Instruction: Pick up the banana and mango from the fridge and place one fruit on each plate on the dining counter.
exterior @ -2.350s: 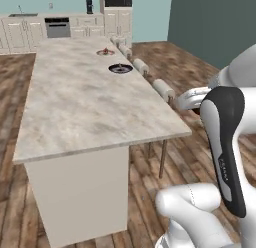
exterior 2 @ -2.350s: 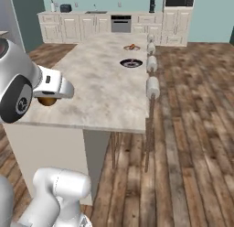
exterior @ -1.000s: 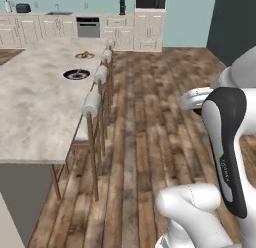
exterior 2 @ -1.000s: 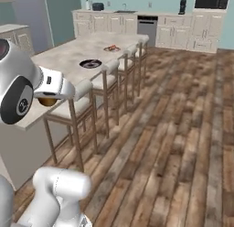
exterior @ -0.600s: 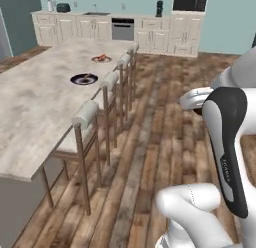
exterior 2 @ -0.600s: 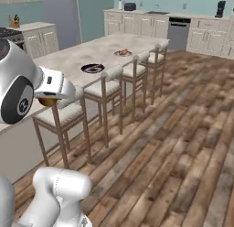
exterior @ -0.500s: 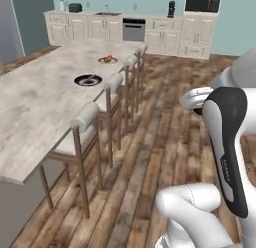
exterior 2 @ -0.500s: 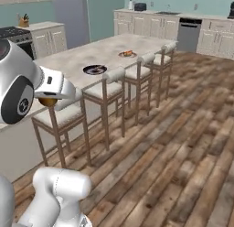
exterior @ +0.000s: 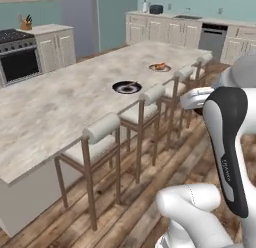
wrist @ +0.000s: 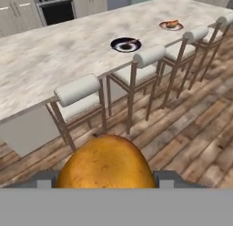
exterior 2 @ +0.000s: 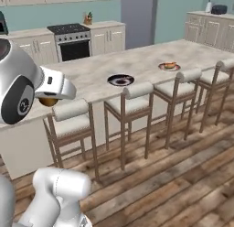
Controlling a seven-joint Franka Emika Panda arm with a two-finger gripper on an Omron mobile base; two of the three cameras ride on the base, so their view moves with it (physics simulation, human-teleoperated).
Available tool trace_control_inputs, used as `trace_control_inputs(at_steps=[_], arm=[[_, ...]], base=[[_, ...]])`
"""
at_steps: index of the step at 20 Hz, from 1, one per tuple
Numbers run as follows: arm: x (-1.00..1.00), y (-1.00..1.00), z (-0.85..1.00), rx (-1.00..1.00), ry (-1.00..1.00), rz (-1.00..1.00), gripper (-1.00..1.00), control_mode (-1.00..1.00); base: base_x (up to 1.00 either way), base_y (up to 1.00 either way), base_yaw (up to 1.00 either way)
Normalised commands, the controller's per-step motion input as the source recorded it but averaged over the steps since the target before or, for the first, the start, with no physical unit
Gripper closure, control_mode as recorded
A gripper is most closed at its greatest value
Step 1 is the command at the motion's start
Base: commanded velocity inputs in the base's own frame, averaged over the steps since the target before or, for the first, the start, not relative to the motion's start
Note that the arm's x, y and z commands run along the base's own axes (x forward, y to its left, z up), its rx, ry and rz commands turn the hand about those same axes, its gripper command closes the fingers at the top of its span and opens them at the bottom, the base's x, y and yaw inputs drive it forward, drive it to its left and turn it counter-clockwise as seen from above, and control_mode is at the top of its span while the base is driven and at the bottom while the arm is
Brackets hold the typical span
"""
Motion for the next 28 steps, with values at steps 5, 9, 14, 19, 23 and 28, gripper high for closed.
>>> trace_control_inputs(at_steps=[5,9,14,19,23,28], arm=[[0.0,0.0,0.0,0.0,0.0,0.0,1.0,1.0],[0.0,0.0,0.0,0.0,0.0,0.0,1.0,1.0],[0.0,0.0,0.0,0.0,0.0,0.0,1.0,1.0],[0.0,0.0,0.0,0.0,0.0,0.0,1.0,1.0],[0.0,0.0,0.0,0.0,0.0,0.0,1.0,1.0],[0.0,0.0,0.0,0.0,0.0,0.0,1.0,1.0]], base=[[0.55,-1.0,0.48],[0.51,-1.0,0.43],[0.43,-0.96,0.52],[0.27,-0.95,0.61],[0.2,-0.98,0.37],[0.36,-0.76,0.15]])
